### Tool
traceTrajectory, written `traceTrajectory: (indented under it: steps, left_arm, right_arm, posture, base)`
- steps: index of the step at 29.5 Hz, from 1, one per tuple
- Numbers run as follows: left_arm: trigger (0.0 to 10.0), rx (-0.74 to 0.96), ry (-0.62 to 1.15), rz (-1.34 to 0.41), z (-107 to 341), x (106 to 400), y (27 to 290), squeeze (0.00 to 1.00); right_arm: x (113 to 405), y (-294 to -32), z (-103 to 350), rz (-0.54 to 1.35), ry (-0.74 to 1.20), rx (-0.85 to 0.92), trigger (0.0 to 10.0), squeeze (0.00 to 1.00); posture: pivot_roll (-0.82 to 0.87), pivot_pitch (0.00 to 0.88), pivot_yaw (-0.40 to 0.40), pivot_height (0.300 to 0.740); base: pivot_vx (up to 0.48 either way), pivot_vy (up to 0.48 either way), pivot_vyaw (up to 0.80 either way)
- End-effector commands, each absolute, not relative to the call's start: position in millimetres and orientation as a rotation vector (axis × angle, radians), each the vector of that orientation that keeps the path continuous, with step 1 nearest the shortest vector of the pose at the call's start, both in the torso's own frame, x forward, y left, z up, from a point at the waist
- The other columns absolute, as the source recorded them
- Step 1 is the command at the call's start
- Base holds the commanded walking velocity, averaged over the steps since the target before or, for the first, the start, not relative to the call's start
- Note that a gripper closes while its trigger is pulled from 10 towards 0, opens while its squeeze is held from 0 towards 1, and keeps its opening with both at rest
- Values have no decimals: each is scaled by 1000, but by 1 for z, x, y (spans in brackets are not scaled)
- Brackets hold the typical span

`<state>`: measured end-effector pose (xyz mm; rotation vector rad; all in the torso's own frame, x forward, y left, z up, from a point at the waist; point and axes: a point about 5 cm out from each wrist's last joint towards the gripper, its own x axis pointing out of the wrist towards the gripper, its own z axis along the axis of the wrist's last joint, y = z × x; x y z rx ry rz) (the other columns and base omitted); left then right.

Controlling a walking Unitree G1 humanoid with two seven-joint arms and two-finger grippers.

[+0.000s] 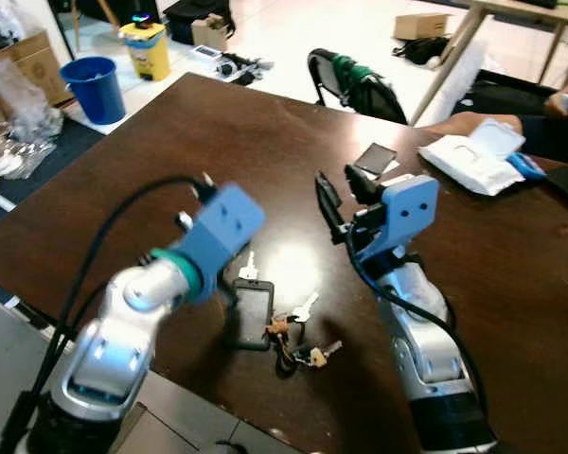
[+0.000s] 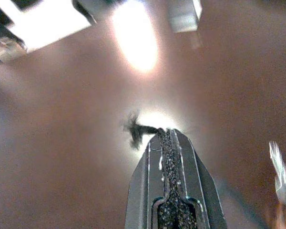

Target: Hang keys on a hook

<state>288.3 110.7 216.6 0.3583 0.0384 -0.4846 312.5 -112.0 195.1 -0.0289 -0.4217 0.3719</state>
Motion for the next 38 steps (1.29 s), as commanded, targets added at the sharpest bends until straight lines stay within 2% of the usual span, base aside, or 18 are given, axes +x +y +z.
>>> traceTrajectory:
  steps: [1,5,8,11,16,19,21,23,38]
  left_arm:
    - [10000,298,56,-454,216,288,117,0]
    - [10000,186,12,-400,226,293,118,0]
    - [10000,143,-39,-274,232,300,127,0]
    - [10000,157,-101,-160,238,303,135,0]
    - [10000,217,-132,-97,238,303,142,0]
    - [10000,235,-135,-91,235,302,143,0]
    - [10000,326,-161,-121,231,297,141,0]
    - [10000,343,-164,-129,229,295,140,0]
    - [10000,351,-183,-98,225,296,142,0]
  right_arm:
    - [313,-110,197,379,-425,-22,10000,0]
    - [314,-109,199,383,-430,-19,10000,0]
    - [314,-107,201,387,-438,-16,10000,0]
    - [314,-106,202,390,-443,-12,10000,0]
    - [312,-105,203,394,-448,-6,10000,0]
    - [311,-105,204,396,-450,-3,10000,0]
    - [307,-103,207,403,-460,5,10000,0]
    - [306,-103,208,407,-465,7,10000,0]
    - [305,-101,208,418,-463,9,10000,0]
  posture:
    - [110,22,120,740]
    - [112,23,118,740]
    - [109,24,115,740]
    - [109,23,114,740]
    - [109,23,114,740]
    - [103,24,111,740]
    - [102,22,109,740]
    - [95,17,106,740]
    - [98,10,100,740]
  base:
    - [0,0,0]
    - [0,0,0]
    - [0,0,0]
    - [0,0,0]
    - [0,0,0]
    - [0,0,0]
    - [0,0,0]
    - [-133,0,0]
    - [-341,0,0]
